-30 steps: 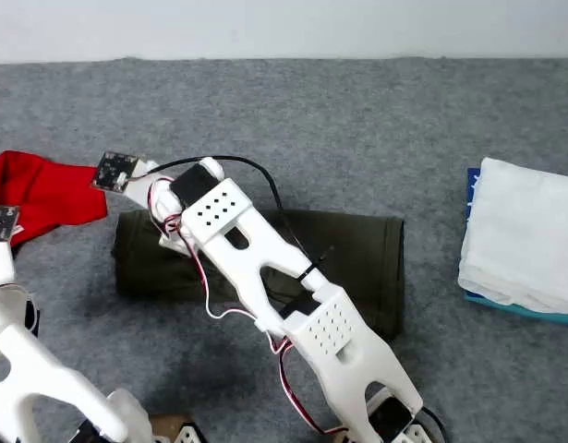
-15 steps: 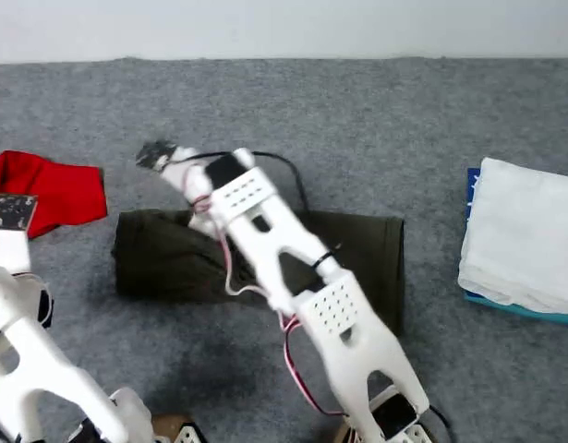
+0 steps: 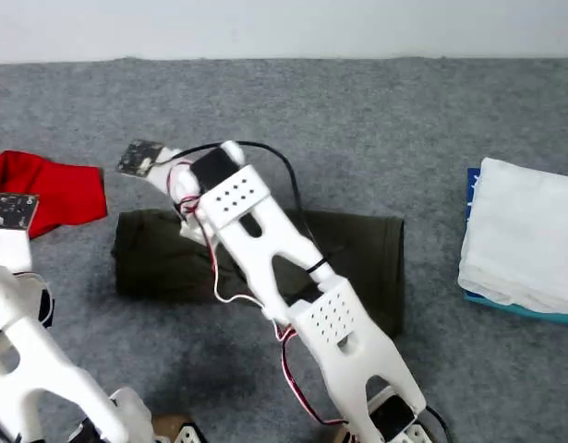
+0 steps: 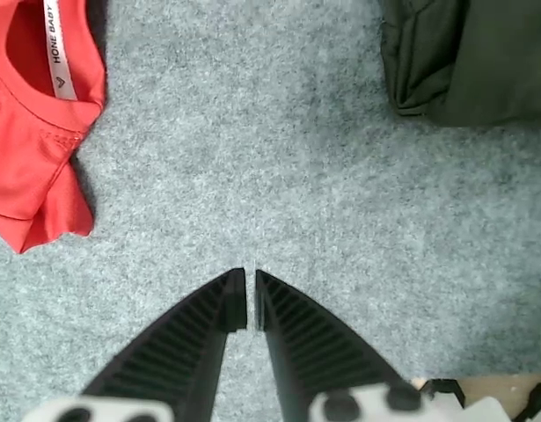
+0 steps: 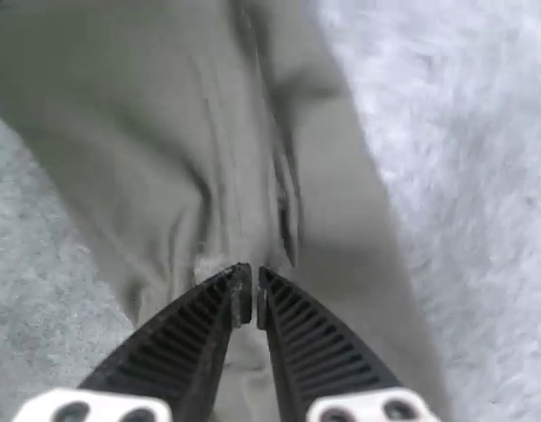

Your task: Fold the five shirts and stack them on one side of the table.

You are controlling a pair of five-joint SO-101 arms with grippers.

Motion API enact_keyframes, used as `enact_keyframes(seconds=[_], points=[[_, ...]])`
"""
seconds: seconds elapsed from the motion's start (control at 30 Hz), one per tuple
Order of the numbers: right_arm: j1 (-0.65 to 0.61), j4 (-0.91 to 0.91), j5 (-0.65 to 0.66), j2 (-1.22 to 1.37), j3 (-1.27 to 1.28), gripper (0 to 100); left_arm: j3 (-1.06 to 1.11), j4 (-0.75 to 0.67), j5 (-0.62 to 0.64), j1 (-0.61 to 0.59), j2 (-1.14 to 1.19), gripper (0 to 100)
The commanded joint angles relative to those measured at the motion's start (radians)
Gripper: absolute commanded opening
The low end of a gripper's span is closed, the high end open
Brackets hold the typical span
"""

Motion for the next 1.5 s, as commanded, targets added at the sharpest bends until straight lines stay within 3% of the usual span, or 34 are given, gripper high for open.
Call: enact_keyframes(seconds=[0.0, 0.4, 0.67, 1.17, 1.3, 1.47], points=[[0.024, 0.044, -0.057, -0.074, 0.035, 2.8, -0.004, -0.017, 0.009, 0.002, -0.025, 3], [0.162, 0.044, -0.06, -0.203, 0.331, 2.7, -0.005, -0.018, 0.005, 0.0, -0.026, 3], [0.079, 0.039, -0.063, -0.209, 0.525, 2.7, -0.005, -0.026, 0.005, 0.002, -0.025, 3], [-0.111, 0.044, -0.064, -0.157, 0.572, 2.5, -0.004, -0.032, 0.005, 0.003, -0.025, 3], [-0.096, 0.044, -0.058, -0.159, 0.597, 2.5, -0.004, -0.032, 0.005, 0.005, -0.025, 3], [0.016, 0.042, -0.055, -0.222, 0.578, 2.5, -0.004, -0.032, 0.005, 0.005, -0.025, 3]])
